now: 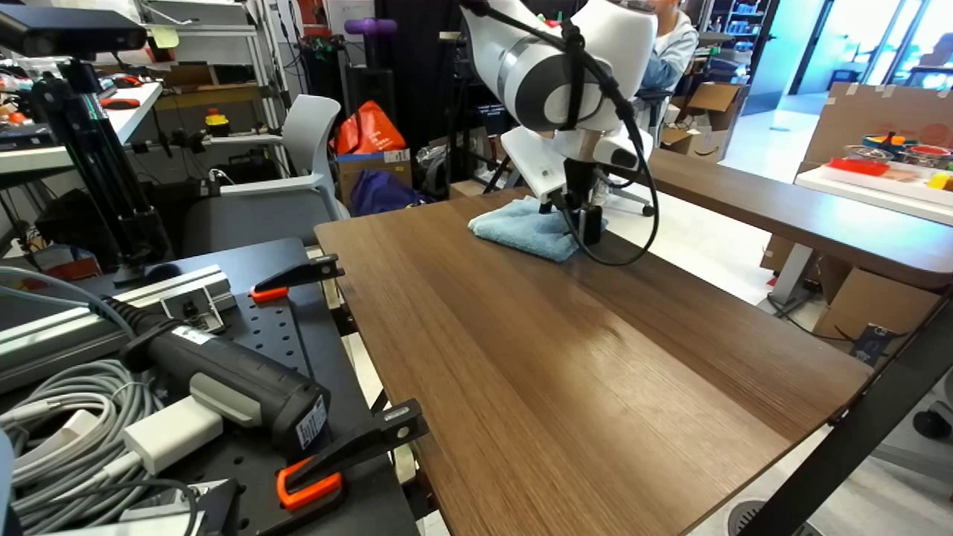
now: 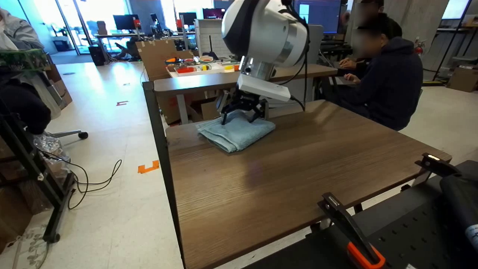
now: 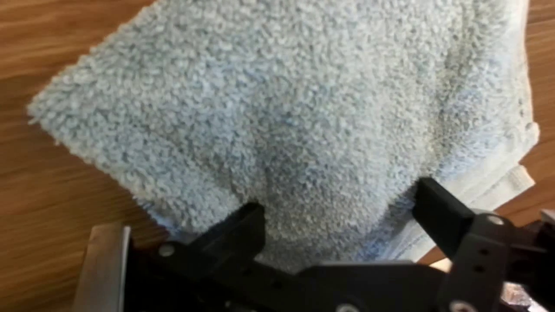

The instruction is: Use the towel to wipe the table.

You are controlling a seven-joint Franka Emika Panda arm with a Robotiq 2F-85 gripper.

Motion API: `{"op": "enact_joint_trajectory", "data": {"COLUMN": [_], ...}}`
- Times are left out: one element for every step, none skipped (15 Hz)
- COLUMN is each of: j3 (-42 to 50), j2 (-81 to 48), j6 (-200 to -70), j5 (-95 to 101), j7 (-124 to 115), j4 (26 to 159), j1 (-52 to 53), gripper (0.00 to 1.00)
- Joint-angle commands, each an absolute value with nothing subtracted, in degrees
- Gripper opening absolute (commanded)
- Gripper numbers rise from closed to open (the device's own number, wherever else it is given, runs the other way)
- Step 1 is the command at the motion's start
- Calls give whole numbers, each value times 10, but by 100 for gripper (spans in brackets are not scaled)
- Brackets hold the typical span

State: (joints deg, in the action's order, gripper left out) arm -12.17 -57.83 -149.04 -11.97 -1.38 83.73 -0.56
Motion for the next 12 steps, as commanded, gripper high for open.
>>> {"op": "enact_joint_trajectory", "data": {"j3": [-95, -80, -68, -55, -40, -28, -17, -4, 5, 16, 28, 41], "j2": [-499, -486, -471, -463, -447, -440, -430, -417, -415, -407, -405, -397], "j6": [-1508, -1501, -1504, -1502, -1503, -1502, -1502, -1501, -1501, -1501, -1501, -1501], "j5": [-126, -119, -116, -113, -110, -109, -108, -106, -105, -102, -99, -94], "j7": [-13, -19, -23, -24, -31, -35, -39, -45, -46, -52, -56, -65], "j4": [938, 954, 973, 985, 1005, 1018, 1034, 1053, 1063, 1077, 1087, 1102], "j1": [-30, -30, -30, -31, -28, -30, -30, -30, -33, -31, -30, -26], "gripper": [100, 100, 100, 100, 100, 100, 100, 100, 100, 100, 100, 100]}}
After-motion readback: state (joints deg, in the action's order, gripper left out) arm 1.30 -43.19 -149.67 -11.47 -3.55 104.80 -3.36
